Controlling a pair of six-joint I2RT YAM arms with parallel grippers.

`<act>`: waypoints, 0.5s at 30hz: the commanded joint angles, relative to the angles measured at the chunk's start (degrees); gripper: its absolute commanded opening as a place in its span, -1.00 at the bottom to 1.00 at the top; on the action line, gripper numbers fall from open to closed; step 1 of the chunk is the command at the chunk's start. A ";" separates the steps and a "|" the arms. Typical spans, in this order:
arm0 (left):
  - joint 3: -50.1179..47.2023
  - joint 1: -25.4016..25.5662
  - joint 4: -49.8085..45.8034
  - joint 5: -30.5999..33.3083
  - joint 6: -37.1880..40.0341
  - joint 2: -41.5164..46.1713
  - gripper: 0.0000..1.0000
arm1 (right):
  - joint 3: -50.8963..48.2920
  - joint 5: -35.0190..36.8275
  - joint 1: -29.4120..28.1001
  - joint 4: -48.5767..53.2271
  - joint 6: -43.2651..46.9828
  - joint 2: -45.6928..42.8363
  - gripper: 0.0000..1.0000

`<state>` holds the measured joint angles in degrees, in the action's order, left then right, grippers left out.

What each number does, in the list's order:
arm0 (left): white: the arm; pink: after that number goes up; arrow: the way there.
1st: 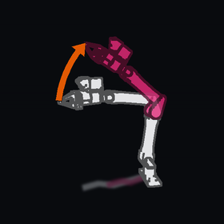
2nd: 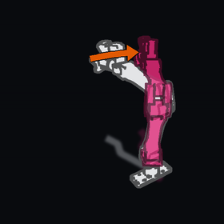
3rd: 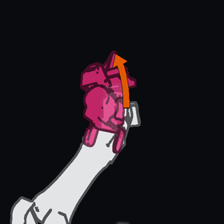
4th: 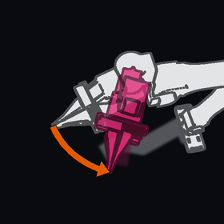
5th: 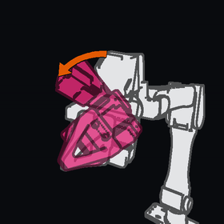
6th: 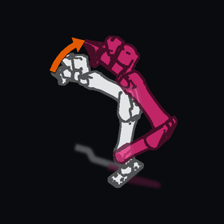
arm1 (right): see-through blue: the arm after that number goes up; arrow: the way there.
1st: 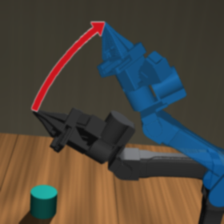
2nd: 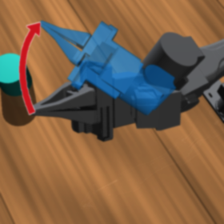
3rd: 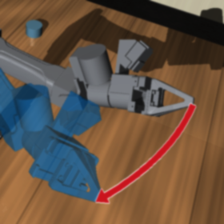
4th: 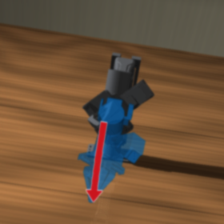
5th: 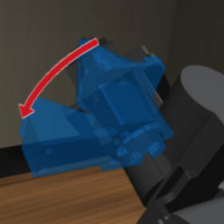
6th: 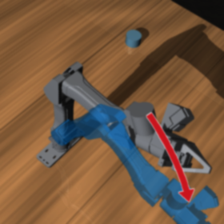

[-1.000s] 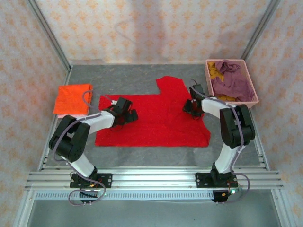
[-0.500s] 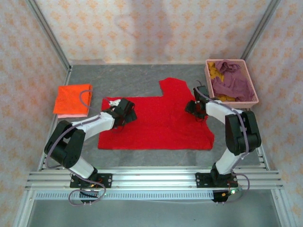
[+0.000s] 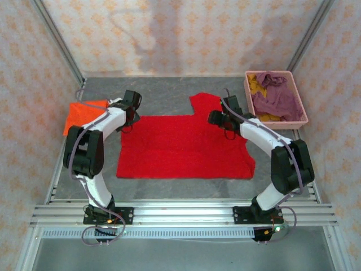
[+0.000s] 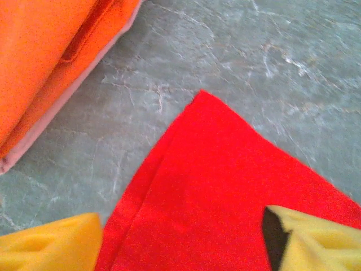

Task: Fold and stack the t-shirts

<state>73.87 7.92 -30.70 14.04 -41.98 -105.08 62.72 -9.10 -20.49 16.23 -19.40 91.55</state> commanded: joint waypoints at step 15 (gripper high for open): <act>17.26 -5.64 -4.23 -6.15 1.81 -17.30 -0.14 | 7.12 0.65 -0.63 -1.68 -1.29 5.53 0.33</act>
<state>88.01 3.16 -33.65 8.69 -40.95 -120.84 68.82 -8.97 -20.67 16.03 -19.70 96.77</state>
